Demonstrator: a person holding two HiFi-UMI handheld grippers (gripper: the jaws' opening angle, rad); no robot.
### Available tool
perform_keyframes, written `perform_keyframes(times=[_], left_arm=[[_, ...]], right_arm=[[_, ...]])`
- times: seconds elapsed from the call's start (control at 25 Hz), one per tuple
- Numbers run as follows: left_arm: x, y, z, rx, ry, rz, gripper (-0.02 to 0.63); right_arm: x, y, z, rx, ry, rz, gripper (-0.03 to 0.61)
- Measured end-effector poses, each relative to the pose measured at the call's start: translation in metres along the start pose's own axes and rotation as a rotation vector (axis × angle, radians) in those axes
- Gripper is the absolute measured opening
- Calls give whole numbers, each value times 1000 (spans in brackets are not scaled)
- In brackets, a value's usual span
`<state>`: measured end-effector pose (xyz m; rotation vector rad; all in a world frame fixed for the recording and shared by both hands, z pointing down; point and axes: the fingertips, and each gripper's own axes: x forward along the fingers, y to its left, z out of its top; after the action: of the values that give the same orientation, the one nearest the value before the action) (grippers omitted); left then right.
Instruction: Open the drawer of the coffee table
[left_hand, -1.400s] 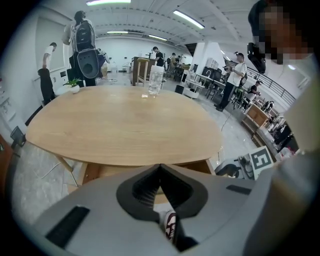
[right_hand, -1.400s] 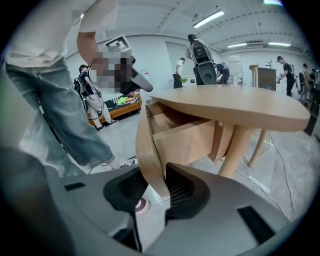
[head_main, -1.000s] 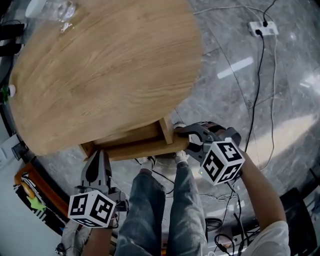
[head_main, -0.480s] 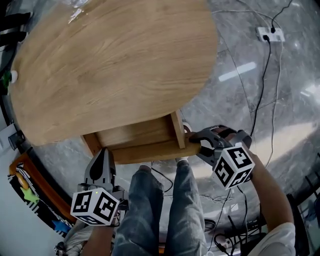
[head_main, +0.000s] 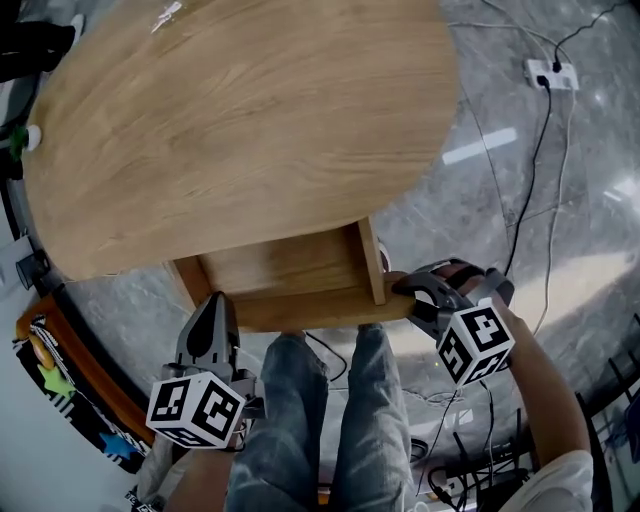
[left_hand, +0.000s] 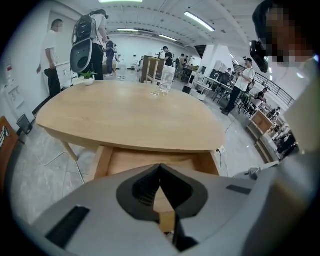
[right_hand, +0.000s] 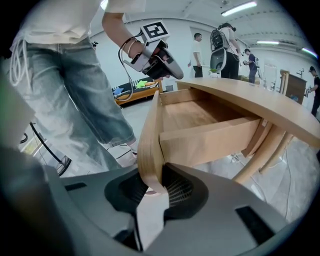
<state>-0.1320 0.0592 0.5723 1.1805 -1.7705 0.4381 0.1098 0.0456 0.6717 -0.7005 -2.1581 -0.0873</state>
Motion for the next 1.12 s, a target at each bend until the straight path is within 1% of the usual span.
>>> perform_keyframes(times=[0.16, 0.32, 0.56, 0.84, 1.12], left_arm=[[-3, 4, -3, -13, 0, 8, -6], [-4, 4, -5, -15, -1, 0, -6], [-7, 10, -9, -14, 0, -3, -6], [-3, 12, -11, -7, -4, 2, -6], [-6, 19, -14, -9, -13, 10, -6]], right_arm=[[0, 14, -2, 12, 11, 26, 89], [4, 26, -5, 26, 19, 38, 91], [13, 27, -9, 34, 29, 27, 100], [25, 25, -28, 31, 52, 19, 114], [35, 23, -36, 31, 74, 11, 126]])
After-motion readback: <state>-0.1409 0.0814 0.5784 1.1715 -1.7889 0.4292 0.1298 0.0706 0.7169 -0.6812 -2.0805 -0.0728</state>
